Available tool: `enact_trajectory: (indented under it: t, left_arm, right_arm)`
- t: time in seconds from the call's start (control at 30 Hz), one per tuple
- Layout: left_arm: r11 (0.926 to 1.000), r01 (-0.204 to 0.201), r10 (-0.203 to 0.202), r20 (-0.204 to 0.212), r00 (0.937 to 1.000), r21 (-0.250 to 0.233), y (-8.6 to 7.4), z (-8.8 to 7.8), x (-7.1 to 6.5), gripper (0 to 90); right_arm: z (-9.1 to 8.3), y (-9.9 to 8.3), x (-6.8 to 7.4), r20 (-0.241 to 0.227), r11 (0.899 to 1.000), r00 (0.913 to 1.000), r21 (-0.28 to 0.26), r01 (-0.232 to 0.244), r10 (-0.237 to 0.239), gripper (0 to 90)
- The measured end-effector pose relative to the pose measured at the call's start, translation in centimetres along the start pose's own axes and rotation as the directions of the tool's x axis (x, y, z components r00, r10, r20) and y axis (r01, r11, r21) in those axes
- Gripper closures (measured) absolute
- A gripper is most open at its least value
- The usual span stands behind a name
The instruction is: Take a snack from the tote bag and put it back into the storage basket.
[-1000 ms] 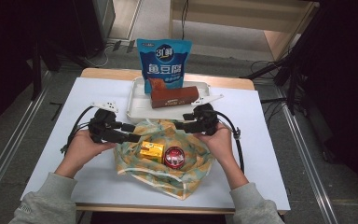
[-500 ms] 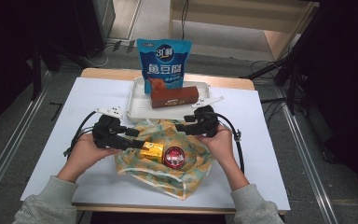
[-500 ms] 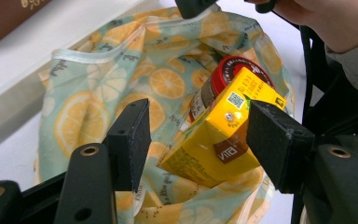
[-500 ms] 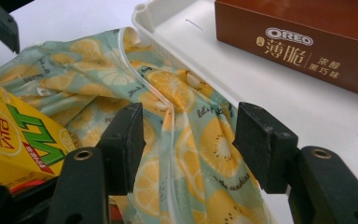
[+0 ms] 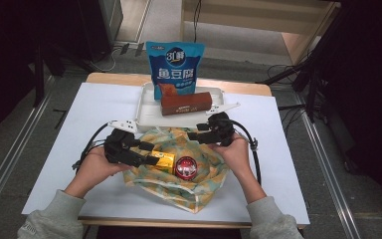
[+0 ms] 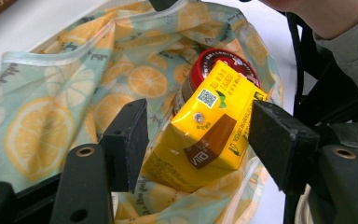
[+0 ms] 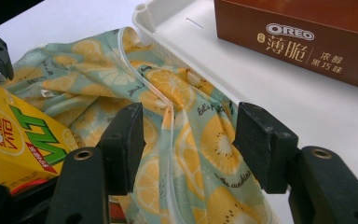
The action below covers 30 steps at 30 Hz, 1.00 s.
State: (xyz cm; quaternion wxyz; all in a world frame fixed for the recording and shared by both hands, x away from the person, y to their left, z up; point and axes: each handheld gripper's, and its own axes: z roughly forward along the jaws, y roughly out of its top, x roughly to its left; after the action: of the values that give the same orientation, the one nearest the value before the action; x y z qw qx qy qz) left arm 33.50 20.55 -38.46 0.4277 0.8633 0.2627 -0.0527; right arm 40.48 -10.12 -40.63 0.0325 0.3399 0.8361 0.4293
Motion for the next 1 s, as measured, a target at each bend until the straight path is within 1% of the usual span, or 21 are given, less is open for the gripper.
enact_trajectory:
  t: [0.1, 0.13, 0.17, 0.2, 0.27, 0.4, 0.5, 0.53, 0.57, 0.6, 0.67, 0.7, 0.73, 0.8, 0.83, 0.87, 0.9, 0.97, 1.0]
  left_arm:
    - [0.9999, -0.01, 0.01, 0.005, 0.9999, -0.006, -0.1, 0.1, 0.0, 37.6]
    - [0.9997, -0.022, 0.022, 0.008, 0.9997, -0.006, -0.1, 0.2, -0.1, 37.5]
    - [0.9997, -0.022, 0.022, 0.008, 0.9997, -0.006, -0.1, 0.2, -0.1, 37.6]
    - [0.9994, -0.034, 0.034, 0.022, 0.9992, 0.005, -0.1, 0.6, -0.3, 37.4]
    - [0.9988, -0.046, 0.046, 0.017, 0.9988, 0.018, -0.2, 1.1, -0.4, 37.1]
    - [0.9988, -0.049, 0.049, 0.036, 0.9982, 0.007, -0.5, 1.4, -0.1, 34.9]
    - [0.9985, -0.054, 0.054, 0.038, 0.9978, 0.006, -0.7, 1.5, 0.2, 34.5]
    - [0.9983, -0.057, 0.057, 0.037, 0.9977, 0.006, -0.8, 1.5, 0.2, 34.5]
    - [0.9975, -0.07, 0.069, 0.031, 0.9971, 0.009, -0.9, 1.5, 0.2, 34.5]
    - [0.9934, -0.108, 0.108, -0.006, 0.9941, 0.04, -1.0, 1.8, 0.1, 37.4]
    - [0.9919, -0.11, 0.11, -0.002, 0.9939, 0.064, -1.2, 2.2, 0.2, 38.6]
    - [0.9919, -0.11, 0.11, -0.002, 0.9939, 0.064, -1.2, 2.2, 0.2, 38.4]
    - [0.993, -0.102, 0.102, 0.0, 0.9948, 0.06, -1.3, 2.5, 0.3, 38.2]
    - [0.9916, -0.111, 0.111, 0.002, 0.9939, 0.067, -1.4, 2.8, 0.4, 38.1]
    - [0.9916, -0.111, 0.111, 0.002, 0.9939, 0.067, -1.4, 2.8, 0.4, 38.0]
    - [0.9926, -0.104, 0.104, 0.011, 0.9946, 0.062, -1.5, 3.0, 0.5, 38.0]
    - [0.9925, -0.106, 0.105, 0.016, 0.9943, 0.06, -1.6, 3.1, 0.6, 37.9]
    - [0.9925, -0.104, 0.103, 0.02, 0.9944, 0.064, -1.7, 3.4, 0.6, 38.2]
    - [0.9915, -0.112, 0.111, 0.019, 0.9937, 0.067, -1.8, 3.6, 0.6, 38.4]
  right_arm:
    - [0.0, 0.0, 0.0, 0.002, 1.0, 1.0, 0.002, 0.001, -0.001, 43.6]
    - [0.0, 0.0, -0.1, -0.003, 1.0, 1.0, 0.0, 0.001, -0.001, 43.4]
    - [0.0, 0.0, -0.1, -0.003, 1.0, 1.0, 0.0, 0.001, -0.001, 43.4]
    - [0.0, -0.1, -0.2, -0.02, 1.0, 0.9998, -0.003, -0.011, 0.011, 43.2]
    - [0.0, -0.1, -0.3, -0.019, 1.0, 0.9997, 0.0, -0.014, 0.014, 43.3]
    - [0.0, -0.2, -0.2, -0.01, 1.0, 1.0, 0.007, -0.003, 0.003, 43.2]
    - [-0.1, -0.2, -0.1, -0.01, 1.0, 0.9999, 0.007, 0.0, 0.0, 43.3]
    - [-0.1, -0.3, -0.1, -0.012, 1.0, 0.9999, 0.003, 0.002, -0.002, 43.3]
    - [-0.1, -0.3, -0.1, -0.012, 1.0, 0.9999, 0.003, 0.002, -0.002, 43.3]
    - [-0.1, -0.3, -0.1, -0.01, 1.0, 1.0, 0.005, -0.001, 0.001, 43.2]
    - [-0.2, -0.4, -0.2, -0.01, 1.0, 0.9999, 0.004, -0.005, 0.005, 43.2]
    - [-0.2, -0.4, -0.2, -0.01, 1.0, 0.9999, 0.004, -0.005, 0.005, 43.2]
    - [-0.2, -0.4, -0.2, -0.009, 1.0, 0.9999, 0.003, -0.005, 0.005, 43.3]
    - [-0.3, -0.5, -0.2, -0.009, 1.0, 1.0, 0.003, -0.004, 0.004, 43.3]
    - [-0.2, -0.5, -0.2, -0.009, 1.0, 0.9999, 0.003, -0.004, 0.004, 43.3]
    - [-0.2, -0.5, -0.2, -0.01, 1.0, 1.0, 0.004, -0.002, 0.002, 43.3]
    - [-0.2, -0.5, -0.2, -0.01, 1.0, 0.9999, 0.005, -0.001, 0.001, 43.3]
    - [-0.2, -0.5, -0.1, -0.011, 1.0, 0.9999, 0.009, 0.0, 0.0, 43.3]
    - [-0.2, -0.5, -0.1, -0.011, 1.0, 0.9999, 0.01, -0.001, 0.001, 43.2]
